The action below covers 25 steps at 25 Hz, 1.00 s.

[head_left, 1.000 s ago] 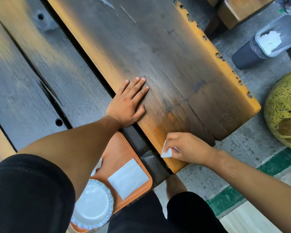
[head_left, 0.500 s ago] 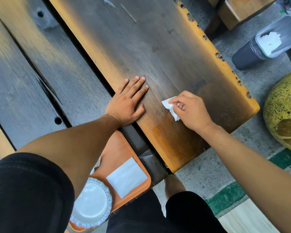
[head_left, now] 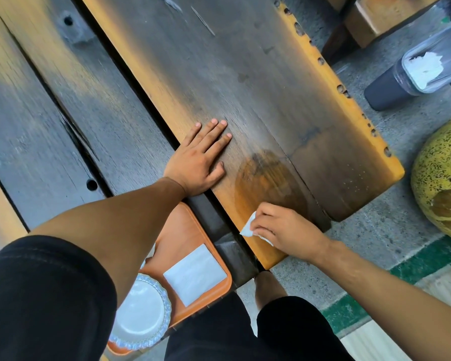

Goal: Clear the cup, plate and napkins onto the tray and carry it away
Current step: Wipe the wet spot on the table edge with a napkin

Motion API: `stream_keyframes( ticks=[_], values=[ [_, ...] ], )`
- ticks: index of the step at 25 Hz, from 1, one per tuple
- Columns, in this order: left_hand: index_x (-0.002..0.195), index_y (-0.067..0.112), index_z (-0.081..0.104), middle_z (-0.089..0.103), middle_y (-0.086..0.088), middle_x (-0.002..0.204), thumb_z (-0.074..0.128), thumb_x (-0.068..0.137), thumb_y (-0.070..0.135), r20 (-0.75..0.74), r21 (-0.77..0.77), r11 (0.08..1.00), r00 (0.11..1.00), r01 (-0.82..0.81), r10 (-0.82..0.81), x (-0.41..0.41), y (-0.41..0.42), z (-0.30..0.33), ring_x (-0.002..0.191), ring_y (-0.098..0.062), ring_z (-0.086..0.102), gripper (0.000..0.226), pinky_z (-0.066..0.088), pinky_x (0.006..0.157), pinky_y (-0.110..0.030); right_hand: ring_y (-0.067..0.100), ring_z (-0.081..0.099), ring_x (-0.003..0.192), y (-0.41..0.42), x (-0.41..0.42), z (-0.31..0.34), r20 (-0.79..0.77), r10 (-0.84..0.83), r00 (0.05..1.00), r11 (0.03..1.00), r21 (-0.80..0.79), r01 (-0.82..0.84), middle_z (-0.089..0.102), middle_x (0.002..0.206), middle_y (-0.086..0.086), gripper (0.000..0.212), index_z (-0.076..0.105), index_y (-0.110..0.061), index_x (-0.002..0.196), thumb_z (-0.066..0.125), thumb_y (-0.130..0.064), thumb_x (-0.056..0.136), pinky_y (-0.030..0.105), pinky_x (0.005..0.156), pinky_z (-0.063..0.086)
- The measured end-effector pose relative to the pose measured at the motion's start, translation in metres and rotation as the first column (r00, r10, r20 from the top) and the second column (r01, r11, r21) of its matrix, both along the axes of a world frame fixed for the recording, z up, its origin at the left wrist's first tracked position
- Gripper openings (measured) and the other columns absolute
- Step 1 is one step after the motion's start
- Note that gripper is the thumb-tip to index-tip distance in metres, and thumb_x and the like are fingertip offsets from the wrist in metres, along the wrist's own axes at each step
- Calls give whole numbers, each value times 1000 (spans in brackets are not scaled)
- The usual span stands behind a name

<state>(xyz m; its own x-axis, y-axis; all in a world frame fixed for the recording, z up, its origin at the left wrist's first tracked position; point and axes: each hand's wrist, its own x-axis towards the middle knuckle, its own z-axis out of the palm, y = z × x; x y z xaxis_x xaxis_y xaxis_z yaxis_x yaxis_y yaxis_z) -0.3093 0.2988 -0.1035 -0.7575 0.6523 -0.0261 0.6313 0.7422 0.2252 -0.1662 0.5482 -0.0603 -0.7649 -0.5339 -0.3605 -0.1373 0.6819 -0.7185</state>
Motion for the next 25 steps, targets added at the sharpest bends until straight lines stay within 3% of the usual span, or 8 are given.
stream_keyframes(
  ticks=[2, 4, 7, 9, 13, 16, 20, 25],
  values=[
    [157, 12, 36, 27, -13, 168, 44, 97, 39, 10, -5, 1000, 1000, 2, -2, 0, -1, 0, 157, -30, 21, 67, 18, 127, -53, 3, 56, 89, 5, -9, 3, -43, -97, 994, 995, -12, 97, 59, 102, -2, 11, 74, -11, 97, 64, -14, 98, 23, 85, 50],
    [158, 12, 36, 27, -13, 168, 44, 97, 39, 10, -12, 1000, 1000, 1, -1, 0, 0, 1, 157, -30, 21, 67, 17, 127, -53, 1, 53, 89, 7, -30, 5, -122, -343, 932, 939, -61, 338, 60, 102, 1, 9, 73, -9, 95, 65, -9, 97, 17, 85, 44],
    [158, 12, 34, 26, -12, 168, 43, 98, 39, 20, -23, 1000, 1000, -5, 5, 0, 0, 1, 158, -30, 20, 67, 17, 127, -53, 10, 57, 95, 7, -80, 3, -173, -611, 772, 788, -49, 613, 61, 107, 4, 11, 74, -9, 100, 64, -14, 98, 26, 87, 54],
    [158, 12, 34, 26, -12, 168, 43, 98, 39, 25, -25, 1000, 1000, -2, 3, 0, 0, 1, 158, -30, 20, 66, 17, 127, -53, 11, 57, 94, -1, -107, -3, -175, -640, 748, 766, -61, 640, 60, 106, 4, 11, 74, -9, 99, 65, -15, 98, 31, 86, 56],
    [158, 11, 35, 26, -13, 168, 40, 98, 34, 40, -14, 1000, 999, 7, -7, -1, -2, 3, 157, -31, 20, 64, 14, 128, -52, 21, 62, 84, -32, -120, -15, -226, -512, 829, 854, -28, 520, 58, 103, 6, 7, 71, -11, 98, 66, -16, 97, 39, 81, 56],
    [158, 11, 35, 26, -13, 168, 39, 99, 31, 42, -8, 1000, 999, 11, -10, 0, -2, 2, 157, -31, 20, 62, 15, 128, -53, 18, 61, 91, -38, -113, -13, -176, -434, 883, 899, -21, 438, 58, 109, 4, 14, 69, -14, 110, 67, -18, 96, 36, 85, 56],
    [157, 9, 36, 27, -14, 167, 38, 100, 29, 40, 2, 1000, 999, 16, -16, -1, -3, 2, 157, -32, 21, 61, 15, 128, -54, 6, 50, 87, -42, -78, -3, -104, -161, 982, 987, -10, 161, 56, 111, 0, 24, 67, -16, 118, 68, -23, 95, 29, 84, 49],
    [157, 10, 36, 27, -14, 167, 39, 99, 28, 32, -2, 1000, 999, 19, -18, -1, -3, 1, 157, -33, 21, 61, 16, 127, -53, 16, 62, 90, -19, -22, -3, -43, 204, 978, 979, -14, -205, 59, 105, -1, 20, 74, -16, 112, 62, -24, 99, 32, 84, 53]
  ],
)
